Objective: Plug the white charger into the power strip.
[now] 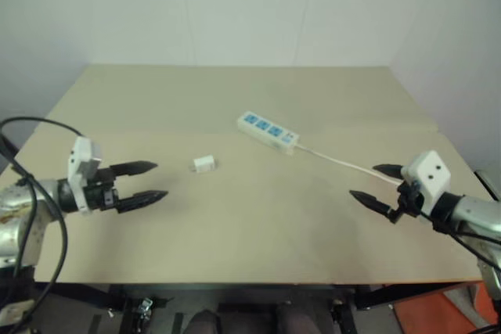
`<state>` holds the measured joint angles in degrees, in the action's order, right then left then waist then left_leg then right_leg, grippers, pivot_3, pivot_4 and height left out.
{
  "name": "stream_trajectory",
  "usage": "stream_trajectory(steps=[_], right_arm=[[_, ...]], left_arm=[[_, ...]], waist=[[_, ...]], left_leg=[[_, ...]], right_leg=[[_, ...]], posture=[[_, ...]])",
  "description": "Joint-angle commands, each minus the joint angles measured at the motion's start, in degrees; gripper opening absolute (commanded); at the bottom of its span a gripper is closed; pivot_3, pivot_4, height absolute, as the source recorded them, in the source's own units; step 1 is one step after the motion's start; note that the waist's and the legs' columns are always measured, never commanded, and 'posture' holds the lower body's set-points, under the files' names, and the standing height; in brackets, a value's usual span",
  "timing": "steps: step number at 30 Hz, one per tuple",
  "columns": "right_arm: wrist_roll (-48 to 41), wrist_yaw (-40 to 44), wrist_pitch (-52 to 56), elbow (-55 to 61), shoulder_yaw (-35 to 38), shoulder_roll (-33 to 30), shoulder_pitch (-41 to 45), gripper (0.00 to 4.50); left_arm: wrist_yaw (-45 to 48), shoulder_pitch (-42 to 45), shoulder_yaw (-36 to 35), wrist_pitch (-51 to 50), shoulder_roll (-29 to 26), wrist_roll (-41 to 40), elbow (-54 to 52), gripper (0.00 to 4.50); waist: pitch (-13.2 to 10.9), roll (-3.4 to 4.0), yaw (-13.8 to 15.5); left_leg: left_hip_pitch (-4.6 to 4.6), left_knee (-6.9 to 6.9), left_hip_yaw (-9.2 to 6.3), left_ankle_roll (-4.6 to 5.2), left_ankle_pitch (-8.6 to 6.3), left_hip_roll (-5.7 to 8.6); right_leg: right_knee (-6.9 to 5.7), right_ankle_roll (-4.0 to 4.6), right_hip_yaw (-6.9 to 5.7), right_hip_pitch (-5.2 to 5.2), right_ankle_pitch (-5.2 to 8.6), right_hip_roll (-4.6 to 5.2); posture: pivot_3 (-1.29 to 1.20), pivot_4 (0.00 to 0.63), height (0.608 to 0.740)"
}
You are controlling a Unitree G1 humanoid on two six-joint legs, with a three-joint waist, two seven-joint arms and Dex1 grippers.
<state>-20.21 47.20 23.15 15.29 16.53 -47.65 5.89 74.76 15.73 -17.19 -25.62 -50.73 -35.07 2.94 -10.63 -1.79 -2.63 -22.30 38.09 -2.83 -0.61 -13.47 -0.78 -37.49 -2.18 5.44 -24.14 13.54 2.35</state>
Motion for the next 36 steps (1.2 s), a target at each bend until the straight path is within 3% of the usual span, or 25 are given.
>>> stream_trajectory(steps=[1, 28, 36], right_arm=[[0.82, -0.73, -1.81, 0.02, 0.62, -0.42, 1.37, 4.50], [0.10, -0.05, -1.08, 1.61, 1.96, -0.69, -1.18, 4.50], [2.82, 0.49, -4.49, -7.35, -3.00, 0.47, 6.15, 4.50]], left_arm=[[-0.59, 0.24, -1.82, 1.11, 0.19, -1.32, -2.67, 4.48], [1.07, 4.83, 2.77, 2.04, -2.18, 2.56, 2.49, 4.48], [-0.20, 6.74, 4.65, 2.61, -0.08, 4.02, 3.42, 4.48]], waist=[[0.00, 0.00, 0.02], [0.00, 0.00, -0.02], [0.00, -0.01, -0.16]], left_leg=[[0.00, 0.00, -0.01, 0.00, 0.00, 0.00], [0.00, 0.00, 0.01, 0.00, 0.00, 0.01], [0.01, 0.00, 0.03, 0.00, 0.00, 0.01]], right_leg=[[0.00, 0.00, 0.00, 0.00, 0.00, 0.00], [0.00, 0.00, 0.01, 0.00, 0.00, 0.00], [0.00, 0.00, 0.02, 0.00, 0.00, 0.00]], posture=[[0.00, 0.150, 0.740], [0.00, 0.150, 0.740], [0.00, 0.150, 0.740]])
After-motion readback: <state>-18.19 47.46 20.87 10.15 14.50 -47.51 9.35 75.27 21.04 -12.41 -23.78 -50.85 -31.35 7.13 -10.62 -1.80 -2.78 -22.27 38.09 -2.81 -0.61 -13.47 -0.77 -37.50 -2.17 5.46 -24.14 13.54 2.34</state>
